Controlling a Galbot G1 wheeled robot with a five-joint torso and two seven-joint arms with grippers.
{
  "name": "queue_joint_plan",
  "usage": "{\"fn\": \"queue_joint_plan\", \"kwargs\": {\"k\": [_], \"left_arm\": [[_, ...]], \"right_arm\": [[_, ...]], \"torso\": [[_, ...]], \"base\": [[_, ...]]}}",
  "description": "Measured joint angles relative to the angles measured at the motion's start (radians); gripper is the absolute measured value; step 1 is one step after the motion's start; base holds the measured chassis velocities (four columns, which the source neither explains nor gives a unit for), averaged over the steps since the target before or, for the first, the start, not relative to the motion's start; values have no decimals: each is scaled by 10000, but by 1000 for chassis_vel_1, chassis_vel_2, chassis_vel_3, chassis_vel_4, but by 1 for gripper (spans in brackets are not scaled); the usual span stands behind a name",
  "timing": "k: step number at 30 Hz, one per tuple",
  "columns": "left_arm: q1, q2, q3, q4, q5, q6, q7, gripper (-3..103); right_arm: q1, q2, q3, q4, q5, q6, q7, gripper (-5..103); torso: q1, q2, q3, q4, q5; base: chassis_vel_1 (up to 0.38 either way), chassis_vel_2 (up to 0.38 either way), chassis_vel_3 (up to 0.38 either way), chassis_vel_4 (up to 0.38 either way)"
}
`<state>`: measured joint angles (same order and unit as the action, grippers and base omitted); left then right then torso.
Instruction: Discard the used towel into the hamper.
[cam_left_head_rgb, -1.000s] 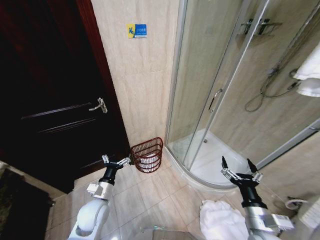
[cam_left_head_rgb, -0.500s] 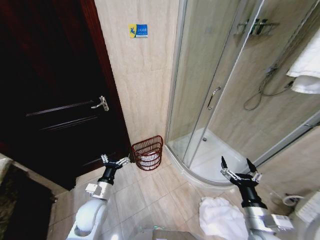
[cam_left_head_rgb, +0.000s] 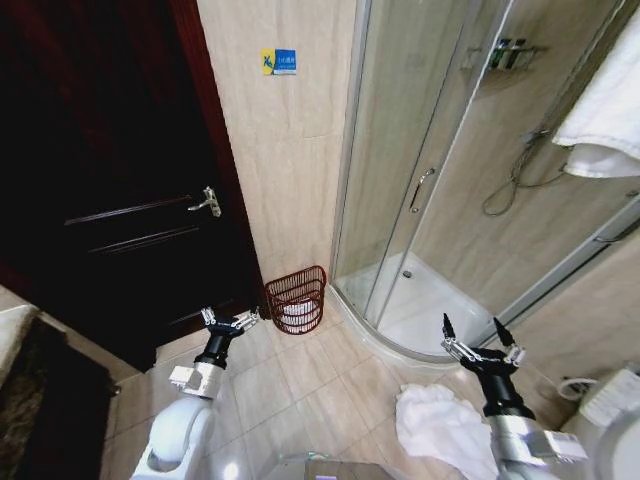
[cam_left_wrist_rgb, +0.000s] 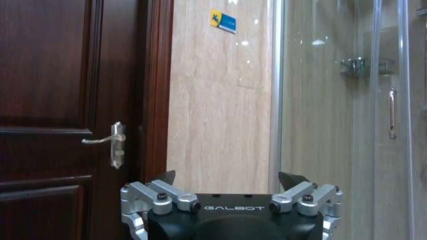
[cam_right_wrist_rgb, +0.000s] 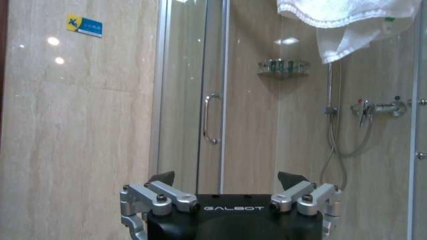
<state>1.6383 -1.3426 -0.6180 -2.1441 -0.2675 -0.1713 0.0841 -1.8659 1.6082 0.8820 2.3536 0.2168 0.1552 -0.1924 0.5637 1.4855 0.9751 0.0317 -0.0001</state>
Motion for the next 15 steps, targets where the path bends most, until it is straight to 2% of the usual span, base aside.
{"fn": "queue_joint_plan", "kwargs": {"k": [15], "left_arm": [[-76, 30, -7, -143, 7, 104, -8, 100]], "right_arm": [[-118, -1, 1, -3, -69, 79, -26, 100]], "torso": [[0, 2, 0, -1, 0]], "base": [[49, -56, -45, 57]]}}
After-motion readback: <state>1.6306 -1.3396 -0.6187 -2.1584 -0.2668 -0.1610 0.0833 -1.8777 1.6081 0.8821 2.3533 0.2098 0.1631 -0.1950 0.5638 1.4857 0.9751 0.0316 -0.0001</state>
